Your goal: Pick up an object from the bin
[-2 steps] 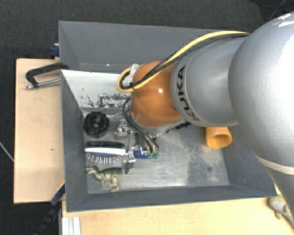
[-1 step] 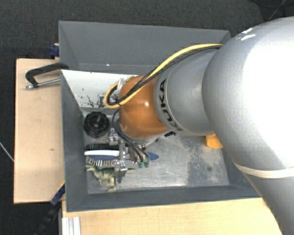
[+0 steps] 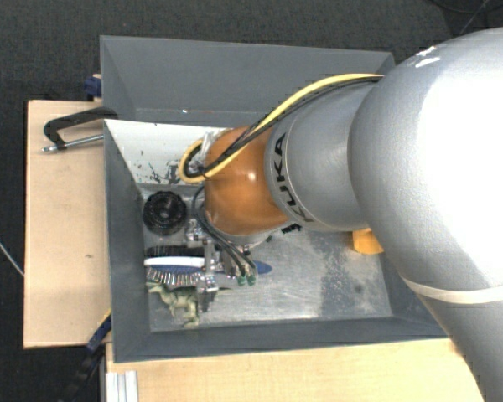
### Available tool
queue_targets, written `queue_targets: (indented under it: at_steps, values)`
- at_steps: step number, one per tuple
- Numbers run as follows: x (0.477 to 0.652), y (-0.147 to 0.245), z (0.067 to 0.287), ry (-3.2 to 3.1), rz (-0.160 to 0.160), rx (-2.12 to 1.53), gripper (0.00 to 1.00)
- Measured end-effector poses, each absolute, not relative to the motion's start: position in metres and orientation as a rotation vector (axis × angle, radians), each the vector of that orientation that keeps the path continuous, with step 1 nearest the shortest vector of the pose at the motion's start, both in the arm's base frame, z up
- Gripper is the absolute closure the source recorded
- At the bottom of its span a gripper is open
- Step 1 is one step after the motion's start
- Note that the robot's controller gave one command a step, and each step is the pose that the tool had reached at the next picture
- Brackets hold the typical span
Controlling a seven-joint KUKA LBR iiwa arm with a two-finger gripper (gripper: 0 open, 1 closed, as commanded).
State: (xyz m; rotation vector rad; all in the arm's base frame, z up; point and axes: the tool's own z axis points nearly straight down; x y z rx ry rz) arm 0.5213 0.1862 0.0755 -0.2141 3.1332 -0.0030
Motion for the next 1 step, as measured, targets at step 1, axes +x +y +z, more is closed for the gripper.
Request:
queue_targets:
  at_steps: [1]
  values:
    - [0.5209,0.1849,0.0758,3.138,-0.007,-0.214,1.00]
